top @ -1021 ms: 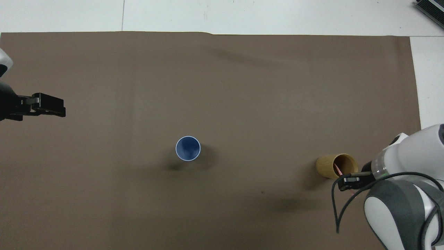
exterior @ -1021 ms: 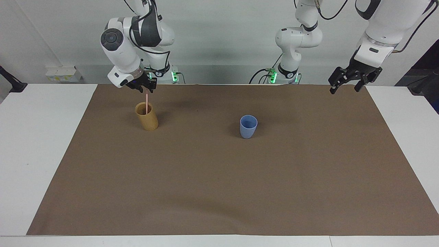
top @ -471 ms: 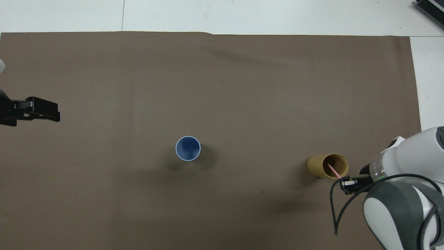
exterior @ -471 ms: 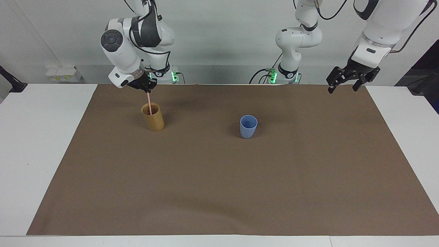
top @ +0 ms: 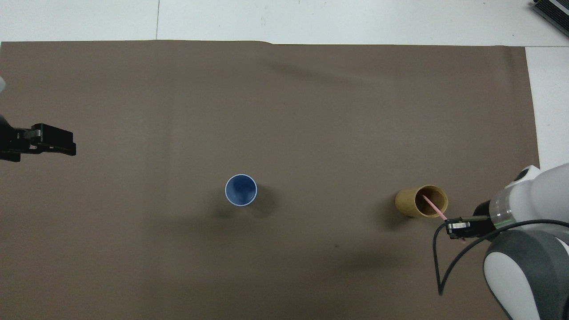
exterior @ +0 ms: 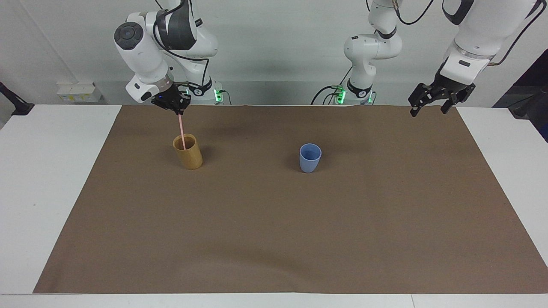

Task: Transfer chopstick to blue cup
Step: 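Grasp the pink stick and pull it from the tan cup with the right gripper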

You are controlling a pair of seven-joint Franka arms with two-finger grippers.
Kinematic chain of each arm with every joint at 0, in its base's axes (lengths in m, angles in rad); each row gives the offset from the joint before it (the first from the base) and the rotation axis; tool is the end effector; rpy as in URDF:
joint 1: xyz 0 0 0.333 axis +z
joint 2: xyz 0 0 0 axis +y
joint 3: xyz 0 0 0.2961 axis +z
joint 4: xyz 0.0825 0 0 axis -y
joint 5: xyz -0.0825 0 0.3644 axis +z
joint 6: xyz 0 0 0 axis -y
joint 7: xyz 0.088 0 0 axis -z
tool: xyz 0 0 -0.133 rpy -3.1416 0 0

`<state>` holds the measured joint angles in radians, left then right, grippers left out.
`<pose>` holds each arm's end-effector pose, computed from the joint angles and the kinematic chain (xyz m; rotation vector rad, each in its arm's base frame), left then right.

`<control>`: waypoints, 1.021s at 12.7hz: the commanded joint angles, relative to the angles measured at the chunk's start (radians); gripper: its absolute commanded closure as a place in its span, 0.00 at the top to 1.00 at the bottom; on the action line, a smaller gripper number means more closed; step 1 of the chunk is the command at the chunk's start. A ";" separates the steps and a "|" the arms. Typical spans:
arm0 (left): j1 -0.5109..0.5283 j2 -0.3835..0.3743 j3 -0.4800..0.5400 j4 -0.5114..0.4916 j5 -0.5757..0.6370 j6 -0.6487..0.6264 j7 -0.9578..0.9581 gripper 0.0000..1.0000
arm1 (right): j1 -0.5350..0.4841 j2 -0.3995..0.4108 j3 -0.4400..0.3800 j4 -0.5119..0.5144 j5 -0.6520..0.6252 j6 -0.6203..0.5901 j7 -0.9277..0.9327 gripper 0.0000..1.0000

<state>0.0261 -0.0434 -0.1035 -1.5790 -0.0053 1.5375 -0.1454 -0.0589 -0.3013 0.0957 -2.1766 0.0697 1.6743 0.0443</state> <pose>0.5175 -0.0420 0.5947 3.1388 0.1066 0.0025 0.4226 0.0260 0.4612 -3.0930 0.0447 0.3156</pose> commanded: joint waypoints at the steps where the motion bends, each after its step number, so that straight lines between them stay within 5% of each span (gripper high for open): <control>1: 0.032 -0.016 -0.005 -0.009 -0.001 -0.011 -0.002 1.00 | -0.016 0.017 0.002 0.101 0.070 -0.071 -0.018 0.00; 9: 0.031 -0.016 -0.007 -0.007 -0.001 -0.011 -0.002 1.00 | -0.032 0.115 -0.004 0.378 0.185 -0.323 0.241 0.00; 13: 0.031 -0.016 -0.005 -0.009 -0.001 -0.011 -0.002 1.00 | -0.030 0.128 -0.017 0.422 0.332 -0.335 0.406 0.00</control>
<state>0.0473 -0.0435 -0.1042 -1.5790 -0.0053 1.5374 -0.1454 -0.0835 -0.2002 0.0747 -1.7936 0.3320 1.3503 0.3728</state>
